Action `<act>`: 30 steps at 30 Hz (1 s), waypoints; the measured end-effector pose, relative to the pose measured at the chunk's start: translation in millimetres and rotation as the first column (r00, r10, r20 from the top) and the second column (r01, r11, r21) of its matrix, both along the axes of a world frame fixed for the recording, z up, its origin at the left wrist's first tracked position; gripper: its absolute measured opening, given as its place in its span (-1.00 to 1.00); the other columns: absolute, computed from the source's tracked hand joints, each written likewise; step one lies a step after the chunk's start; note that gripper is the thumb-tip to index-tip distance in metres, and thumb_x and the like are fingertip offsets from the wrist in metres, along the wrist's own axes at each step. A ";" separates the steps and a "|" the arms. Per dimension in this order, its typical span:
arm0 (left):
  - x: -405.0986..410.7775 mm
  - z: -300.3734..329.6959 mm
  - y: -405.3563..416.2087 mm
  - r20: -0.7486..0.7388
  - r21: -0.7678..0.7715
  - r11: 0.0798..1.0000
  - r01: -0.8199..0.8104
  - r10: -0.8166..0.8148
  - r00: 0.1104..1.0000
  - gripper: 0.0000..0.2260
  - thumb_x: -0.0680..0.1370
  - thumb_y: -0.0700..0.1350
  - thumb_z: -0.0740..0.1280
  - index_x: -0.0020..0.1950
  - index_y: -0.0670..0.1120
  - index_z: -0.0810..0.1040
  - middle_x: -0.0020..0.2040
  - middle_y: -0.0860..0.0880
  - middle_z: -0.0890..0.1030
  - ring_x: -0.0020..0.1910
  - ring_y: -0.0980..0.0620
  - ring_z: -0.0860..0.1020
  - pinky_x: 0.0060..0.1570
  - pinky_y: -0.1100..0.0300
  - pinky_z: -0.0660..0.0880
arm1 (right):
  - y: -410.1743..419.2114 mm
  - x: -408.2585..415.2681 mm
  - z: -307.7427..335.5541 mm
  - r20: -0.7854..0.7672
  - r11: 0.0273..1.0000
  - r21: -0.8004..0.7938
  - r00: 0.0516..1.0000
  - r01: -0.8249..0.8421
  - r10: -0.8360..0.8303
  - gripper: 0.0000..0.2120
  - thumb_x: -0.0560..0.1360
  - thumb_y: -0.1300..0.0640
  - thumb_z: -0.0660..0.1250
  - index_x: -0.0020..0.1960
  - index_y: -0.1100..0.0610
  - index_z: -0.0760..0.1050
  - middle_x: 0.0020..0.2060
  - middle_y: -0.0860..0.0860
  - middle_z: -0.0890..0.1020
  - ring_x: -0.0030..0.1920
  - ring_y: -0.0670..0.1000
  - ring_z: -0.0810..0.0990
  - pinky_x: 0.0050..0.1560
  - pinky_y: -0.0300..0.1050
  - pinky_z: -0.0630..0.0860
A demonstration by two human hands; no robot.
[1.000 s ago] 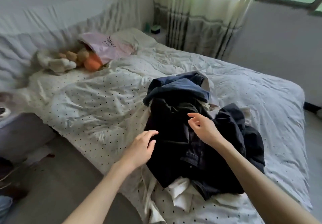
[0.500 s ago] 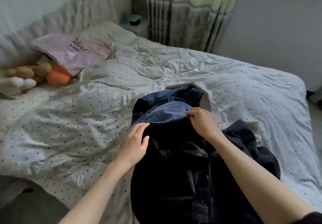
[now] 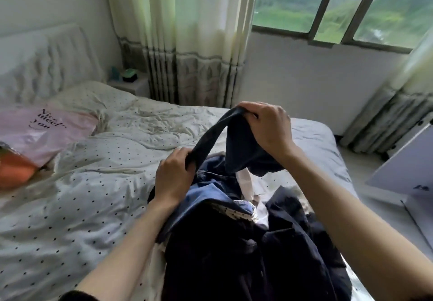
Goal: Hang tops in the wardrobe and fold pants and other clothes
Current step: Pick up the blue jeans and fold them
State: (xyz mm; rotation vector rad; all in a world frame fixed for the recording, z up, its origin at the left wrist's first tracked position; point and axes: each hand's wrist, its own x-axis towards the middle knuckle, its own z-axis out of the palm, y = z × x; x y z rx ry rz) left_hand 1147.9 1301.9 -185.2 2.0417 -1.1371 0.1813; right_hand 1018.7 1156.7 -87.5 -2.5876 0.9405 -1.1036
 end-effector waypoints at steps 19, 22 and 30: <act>-65.0 -47.0 35.8 0.256 0.224 0.878 0.423 -0.472 0.844 -0.79 0.15 -0.33 0.48 -0.36 -0.03 0.65 -0.44 0.03 0.60 -0.45 -0.02 0.57 -0.36 0.31 0.49 | 48.5 -170.5 -101.6 -0.318 0.761 0.533 0.921 0.370 -0.225 -0.83 0.40 0.13 0.22 -0.37 0.08 0.39 -0.43 0.01 0.53 -0.27 0.12 0.51 -0.29 -0.03 0.34; -95.9 -52.5 46.7 0.285 0.253 0.744 0.619 -0.669 0.687 -0.82 0.30 -0.19 0.23 -0.39 -0.02 0.61 -0.44 0.07 0.56 -0.42 0.05 0.54 -0.29 0.28 0.48 | 50.8 -161.1 -89.3 -0.247 0.752 0.577 0.945 0.320 -0.214 -0.80 0.35 -0.02 0.16 -0.14 0.03 0.49 -0.22 -0.03 0.61 -0.11 0.10 0.55 -0.20 -0.08 0.38; -110.1 -67.2 54.6 0.305 0.378 0.560 0.737 -0.827 0.472 -0.88 0.22 -0.20 0.42 -0.44 0.01 0.56 -0.46 0.11 0.52 -0.40 0.13 0.54 -0.27 0.32 0.51 | 58.0 -99.1 -72.2 -0.250 0.789 0.607 0.965 0.095 0.076 -0.69 0.50 0.14 0.17 0.15 0.03 0.61 0.15 -0.01 0.62 0.18 -0.01 0.52 0.20 -0.12 0.40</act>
